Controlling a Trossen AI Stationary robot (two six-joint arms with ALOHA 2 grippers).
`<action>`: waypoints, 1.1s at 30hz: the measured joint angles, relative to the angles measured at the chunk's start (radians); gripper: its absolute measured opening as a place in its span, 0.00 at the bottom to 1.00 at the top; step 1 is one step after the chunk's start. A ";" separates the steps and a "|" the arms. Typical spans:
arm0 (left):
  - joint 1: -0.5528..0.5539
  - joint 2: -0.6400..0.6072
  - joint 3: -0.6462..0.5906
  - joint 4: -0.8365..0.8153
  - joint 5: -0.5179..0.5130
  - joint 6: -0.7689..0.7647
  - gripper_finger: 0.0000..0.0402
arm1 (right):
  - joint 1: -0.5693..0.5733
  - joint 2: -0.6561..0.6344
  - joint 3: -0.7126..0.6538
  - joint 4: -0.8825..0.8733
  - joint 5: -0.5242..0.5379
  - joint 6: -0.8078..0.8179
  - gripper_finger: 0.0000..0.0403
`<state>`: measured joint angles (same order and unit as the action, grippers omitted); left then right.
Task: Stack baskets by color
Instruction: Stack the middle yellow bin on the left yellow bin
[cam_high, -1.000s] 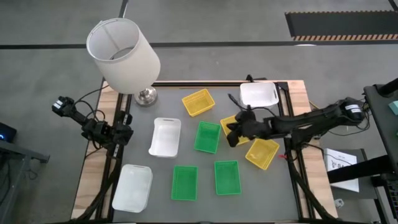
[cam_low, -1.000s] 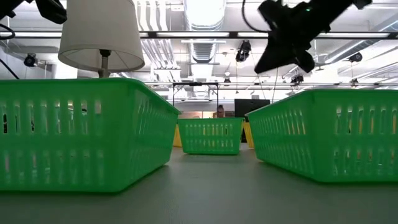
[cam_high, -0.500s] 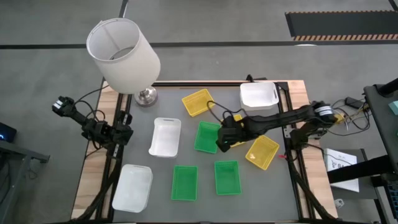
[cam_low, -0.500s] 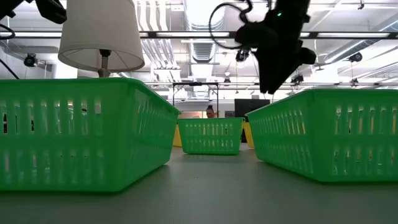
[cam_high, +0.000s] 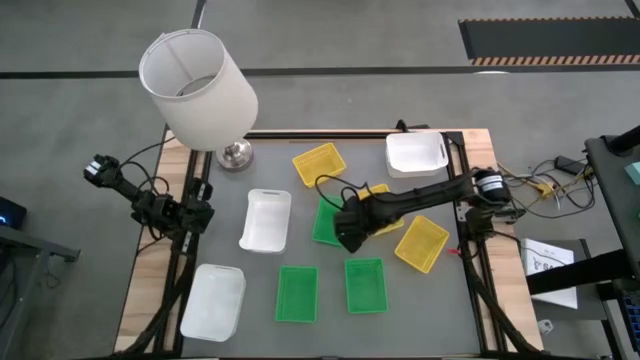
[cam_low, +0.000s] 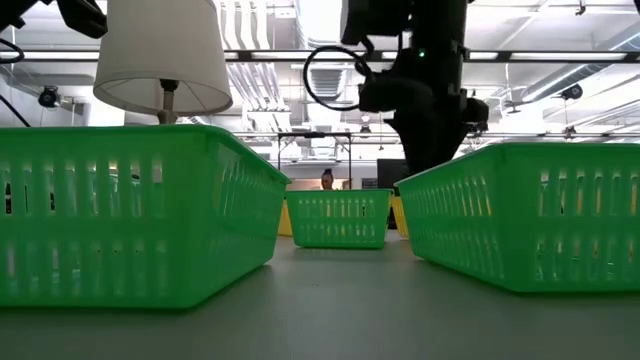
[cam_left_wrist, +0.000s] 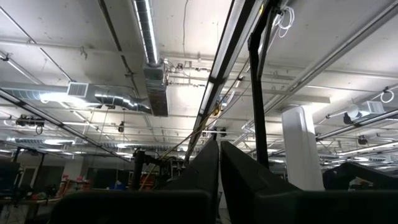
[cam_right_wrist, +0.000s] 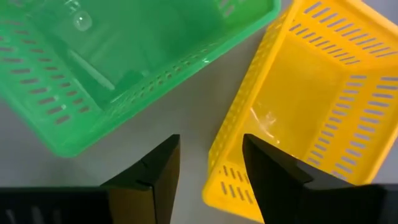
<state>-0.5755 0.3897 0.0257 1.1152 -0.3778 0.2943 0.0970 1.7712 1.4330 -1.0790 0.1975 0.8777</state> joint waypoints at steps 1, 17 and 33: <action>0.000 0.000 0.000 0.000 0.000 0.000 0.00 | -0.004 0.002 0.000 0.000 0.001 -0.001 0.41; 0.000 0.000 0.000 0.000 0.000 0.000 0.00 | -0.045 0.056 -0.016 0.009 0.013 -0.026 0.36; 0.000 0.000 0.000 -0.001 0.000 0.000 0.00 | -0.045 0.058 -0.026 0.016 0.013 0.011 0.04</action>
<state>-0.5753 0.3901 0.0257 1.1145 -0.3779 0.2947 0.0517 1.8290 1.4067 -1.0634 0.2104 0.8886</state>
